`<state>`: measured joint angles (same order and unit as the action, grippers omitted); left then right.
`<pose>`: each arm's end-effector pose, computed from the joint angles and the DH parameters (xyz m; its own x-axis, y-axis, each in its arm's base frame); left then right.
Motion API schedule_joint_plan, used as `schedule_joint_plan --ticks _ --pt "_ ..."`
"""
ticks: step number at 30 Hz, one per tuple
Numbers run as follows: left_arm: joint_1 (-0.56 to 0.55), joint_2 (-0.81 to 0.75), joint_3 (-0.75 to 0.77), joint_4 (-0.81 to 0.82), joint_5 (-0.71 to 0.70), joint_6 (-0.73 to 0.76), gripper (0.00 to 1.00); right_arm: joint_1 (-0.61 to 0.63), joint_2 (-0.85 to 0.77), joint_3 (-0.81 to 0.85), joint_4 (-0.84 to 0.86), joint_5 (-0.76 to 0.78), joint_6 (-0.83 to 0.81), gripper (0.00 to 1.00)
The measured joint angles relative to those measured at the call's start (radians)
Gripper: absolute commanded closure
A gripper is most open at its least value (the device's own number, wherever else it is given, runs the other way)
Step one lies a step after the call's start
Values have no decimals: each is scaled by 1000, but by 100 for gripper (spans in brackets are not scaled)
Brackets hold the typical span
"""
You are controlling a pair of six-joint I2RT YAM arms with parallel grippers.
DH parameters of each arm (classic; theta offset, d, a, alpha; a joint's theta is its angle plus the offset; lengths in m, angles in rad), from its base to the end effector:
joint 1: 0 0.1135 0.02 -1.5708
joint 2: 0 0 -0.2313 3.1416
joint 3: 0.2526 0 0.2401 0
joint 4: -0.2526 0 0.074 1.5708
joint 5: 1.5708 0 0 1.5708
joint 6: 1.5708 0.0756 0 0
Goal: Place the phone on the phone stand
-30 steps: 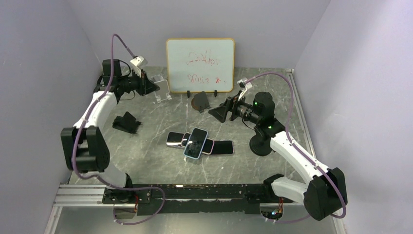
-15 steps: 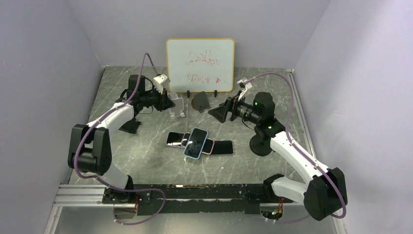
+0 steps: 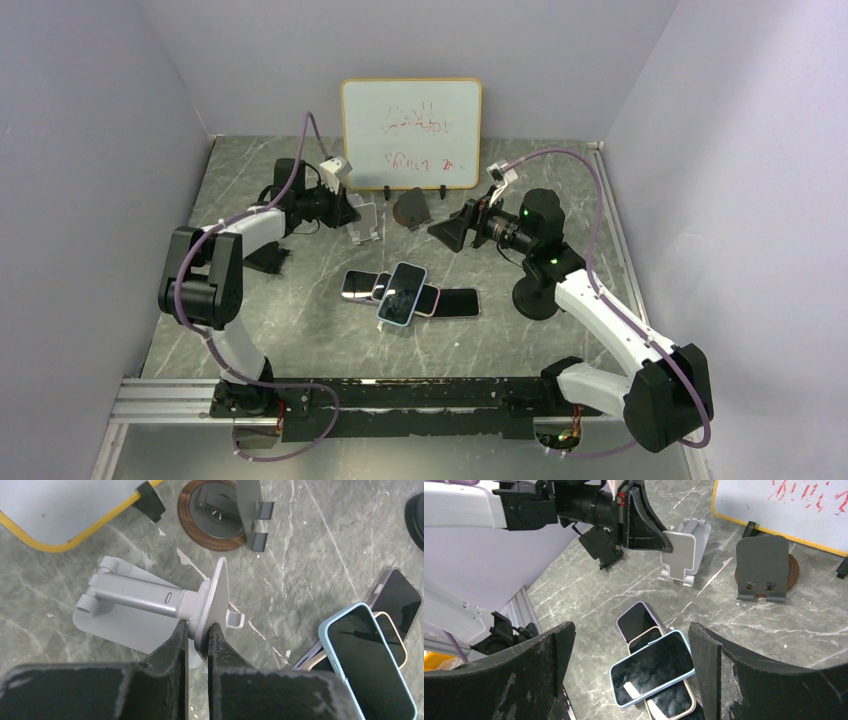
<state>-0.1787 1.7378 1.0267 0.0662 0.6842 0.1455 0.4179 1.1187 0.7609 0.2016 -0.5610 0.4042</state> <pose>0.3652 -0.1145 0.1556 -0.4932 0.2033 -0.8458 0.7139 0.6502 -0.2601 0.2524 0.1561 0.2749 -0.4548 0.1624 -0.8757 -0.7016 0.5402 0.4646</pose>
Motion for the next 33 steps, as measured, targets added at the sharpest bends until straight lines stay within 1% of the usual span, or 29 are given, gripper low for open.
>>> schedule_joint_plan --ticks 3,4,5,6,8,12,17,21,23,24,27,31,33 --pt "0 44 10 0 9 0 95 0 0 0 0 0 0 12" --pt "3 59 14 0 15 0 93 0 0 0 0 0 0 12" --pt "8 72 21 -3 23 1 86 0 0 0 0 0 0 12" --pt "10 88 29 -5 33 1 77 0 0 0 0 0 0 12" --pt "16 123 69 -28 62 15 68 0 0 0 0 0 0 12" --pt "28 177 169 -124 75 67 61 0 0 0 0 0 0 12" --pt "58 150 194 -190 71 113 52 0 0 0 0 0 0 12" --pt "130 38 173 -202 64 116 48 0 1 -3 5 0 0 12" --pt "172 -51 151 -199 40 107 41 0 4 -6 12 -2 1 12" --pt "189 -95 138 -195 24 99 40 0 8 -6 16 -3 2 12" --pt "235 -270 85 -187 -104 52 40 0 19 -6 21 -8 4 12" --pt "244 -406 49 -220 -235 0 41 0 36 -15 37 -16 13 12" --pt "264 -464 -11 -243 -282 -26 42 0 43 -17 41 -21 19 12"
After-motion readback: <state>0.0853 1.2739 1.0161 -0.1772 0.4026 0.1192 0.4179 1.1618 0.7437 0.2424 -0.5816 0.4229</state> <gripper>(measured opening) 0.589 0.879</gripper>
